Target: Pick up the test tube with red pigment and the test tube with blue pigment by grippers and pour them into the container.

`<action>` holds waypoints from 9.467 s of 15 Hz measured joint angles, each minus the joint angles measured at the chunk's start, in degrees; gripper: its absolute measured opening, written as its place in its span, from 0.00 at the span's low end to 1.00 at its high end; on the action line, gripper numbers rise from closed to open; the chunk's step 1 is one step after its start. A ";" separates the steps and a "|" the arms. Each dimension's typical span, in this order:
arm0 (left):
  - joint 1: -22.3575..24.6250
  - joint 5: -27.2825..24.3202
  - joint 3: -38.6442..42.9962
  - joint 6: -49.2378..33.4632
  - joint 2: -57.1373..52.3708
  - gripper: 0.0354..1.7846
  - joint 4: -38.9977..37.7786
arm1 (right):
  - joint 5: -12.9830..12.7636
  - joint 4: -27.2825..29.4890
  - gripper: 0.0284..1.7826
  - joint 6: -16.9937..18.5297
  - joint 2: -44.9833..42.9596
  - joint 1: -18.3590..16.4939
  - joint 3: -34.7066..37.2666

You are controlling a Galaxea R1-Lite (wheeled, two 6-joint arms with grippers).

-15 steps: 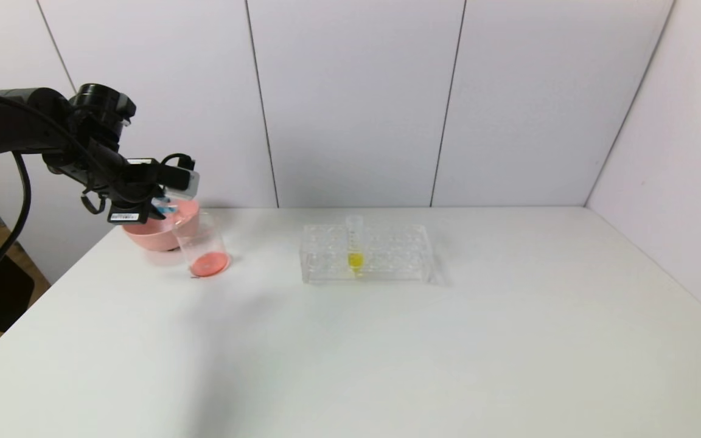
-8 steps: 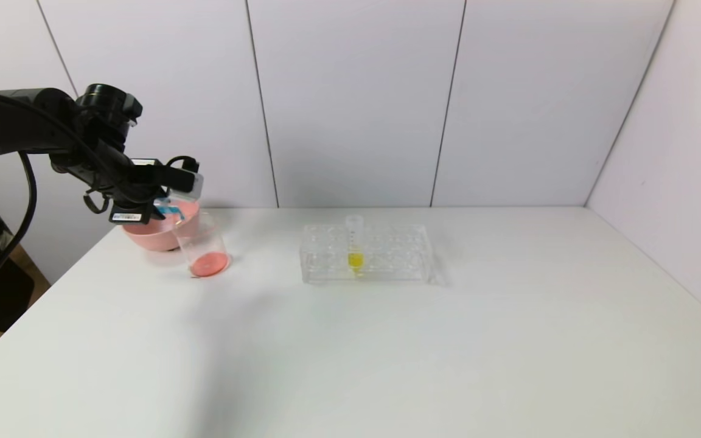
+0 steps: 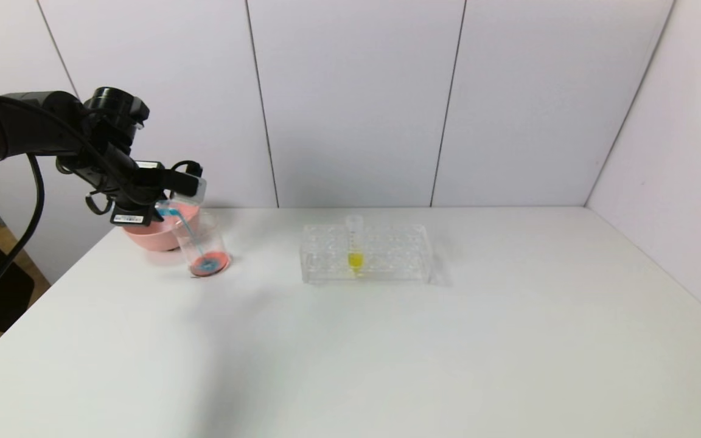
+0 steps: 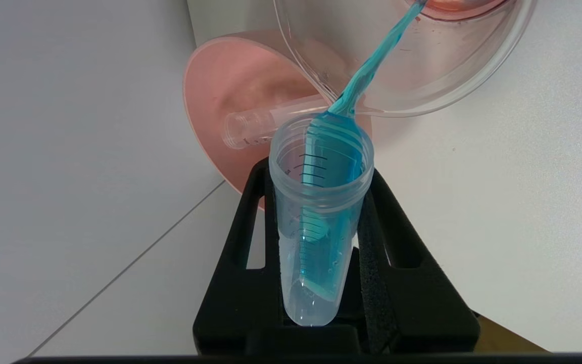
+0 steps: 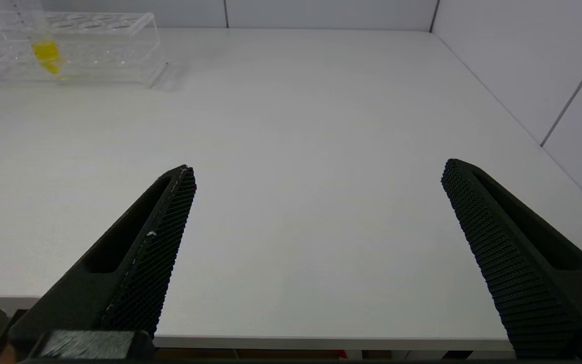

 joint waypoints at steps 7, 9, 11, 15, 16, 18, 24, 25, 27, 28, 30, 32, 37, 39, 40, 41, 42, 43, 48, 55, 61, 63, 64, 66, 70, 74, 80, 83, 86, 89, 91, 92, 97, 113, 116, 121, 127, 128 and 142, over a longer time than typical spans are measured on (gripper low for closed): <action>-0.55 1.40 0.00 0.02 0.01 0.24 0.00 | 0.00 0.00 1.00 0.00 0.00 0.00 0.00; -0.68 1.63 0.00 0.00 0.04 0.24 0.00 | 0.00 0.00 1.00 0.00 0.00 0.00 0.00; -0.79 1.71 0.00 0.02 0.04 0.24 -0.06 | 0.00 -0.02 1.00 0.00 0.00 0.00 0.00; -1.26 2.15 0.00 -0.02 0.06 0.24 -0.30 | 0.00 0.00 1.00 0.00 0.00 0.00 0.00; -1.32 2.84 0.00 0.00 0.04 0.24 -0.33 | 0.00 0.00 1.00 0.00 0.00 0.00 0.00; -1.45 3.84 0.00 0.00 0.04 0.24 -0.35 | 0.00 0.00 1.00 0.00 0.00 0.00 0.00; -1.80 4.24 0.00 0.00 0.11 0.24 -0.69 | 0.00 0.00 1.00 0.00 0.00 0.00 0.00; -1.91 4.22 0.00 0.02 0.15 0.24 -0.80 | 0.00 0.00 1.00 0.00 0.00 0.00 0.00; -2.18 5.73 0.02 0.02 0.17 0.24 -0.94 | 0.00 0.00 1.00 0.00 0.00 0.00 0.00; -2.40 7.06 0.05 0.11 0.17 0.24 -1.10 | -0.02 -0.02 1.00 0.00 0.00 0.00 0.00; -2.77 8.08 0.09 1.13 0.17 0.24 -1.32 | 0.00 0.00 1.00 0.00 0.00 0.00 0.00; -2.82 8.19 0.11 1.22 0.17 0.24 -1.32 | 0.00 0.00 1.00 0.00 0.00 0.00 0.00; -2.83 8.27 0.11 1.24 0.17 0.24 -1.33 | 0.00 0.00 1.00 0.00 0.00 0.00 0.00; -2.83 8.27 0.11 1.24 0.17 0.24 -1.33 | 0.00 0.00 1.00 0.02 0.00 0.02 0.00; -2.83 8.24 0.11 1.24 0.17 0.24 -1.33 | 0.00 0.00 1.00 0.00 0.00 0.02 0.00; -2.83 8.27 0.11 1.24 0.17 0.24 -1.33 | 0.00 -0.02 1.00 0.00 0.00 0.00 0.00; -2.83 8.17 0.11 1.18 0.17 0.24 -1.33 | 0.00 0.00 1.00 0.00 0.00 0.00 0.00; -2.83 7.96 0.11 0.69 0.15 0.24 -1.38 | 0.00 0.00 1.00 0.00 0.00 0.00 0.00; -2.74 7.28 0.11 -9.37 -0.99 0.24 -3.41 | 0.00 0.00 1.00 0.00 0.00 0.00 0.00; -2.79 -2.76 0.69 -39.94 -3.72 0.24 -9.79 | 0.00 0.00 1.00 0.00 0.00 0.00 0.00; -1.85 -3.71 0.96 -69.08 -5.81 0.24 -21.11 | 0.00 -0.02 1.00 0.00 0.00 0.00 0.00; -1.01 -3.51 1.29 -76.44 -6.14 0.24 -24.13 | 0.00 -0.02 1.00 0.00 0.00 0.00 0.00; -0.63 -3.33 1.60 -78.42 -6.19 0.24 -26.05 | 0.00 -0.02 1.00 0.00 0.00 0.00 0.00; -0.40 -0.35 2.29 -79.32 -5.89 0.24 -30.45 | 0.00 0.00 1.00 0.00 0.00 0.00 0.00; -0.44 8.05 3.12 -81.15 -4.63 0.24 -35.30 | 0.00 -0.02 1.00 0.02 0.00 0.00 0.00; -0.51 8.24 3.23 -85.37 -3.46 0.24 -35.41 | 0.00 -0.02 1.00 0.00 0.00 0.00 0.00; 0.87 8.24 5.10 -87.52 -1.12 0.24 -36.46 | 0.00 -0.02 1.00 0.00 0.00 0.00 0.00; 1.24 8.08 7.83 -87.91 0.96 0.24 -42.13 | 0.00 -0.02 1.00 0.00 0.00 0.00 0.00; 1.66 7.75 10.97 -87.85 3.51 0.24 -48.92 | 0.00 -0.02 1.00 0.00 0.00 0.00 0.00; 1.83 7.61 12.82 -87.82 5.79 0.24 -50.96 | 0.00 0.00 1.00 0.00 0.00 0.00 0.00; 1.90 7.56 13.64 -87.85 6.81 0.24 -52.11 | 0.00 -0.02 1.00 0.00 0.00 -0.02 0.00; 1.90 7.58 14.01 -87.77 7.09 0.24 -52.25 | 0.00 -0.02 1.00 0.00 0.00 -0.02 0.00; 1.88 7.56 15.13 -87.66 7.67 0.28 -52.33 | 0.00 0.00 1.00 0.00 0.00 0.00 0.00; 0.28 7.52 29.11 -87.30 -10.63 0.99 -57.73 | 0.00 0.00 1.00 0.00 0.00 0.00 0.00; 0.09 4.80 36.39 -86.18 -21.82 0.99 -57.82 | 0.00 -0.02 1.00 0.00 0.00 -0.02 0.00; -0.02 -8.09 44.39 -80.71 -42.42 0.99 -57.26 | 0.00 -0.02 1.00 0.00 0.00 0.00 0.00; 0.26 -15.15 62.16 -78.90 -72.94 0.99 -51.04 | 0.00 -0.02 1.00 0.00 0.00 0.00 0.00; 0.30 -16.12 65.57 -78.09 -78.30 0.99 -50.37 | 0.00 0.00 1.00 0.00 0.00 0.00 0.00; -1.16 -18.40 108.02 -68.74 -120.96 0.99 -50.10 | 0.00 0.00 1.00 0.00 0.00 0.00 0.00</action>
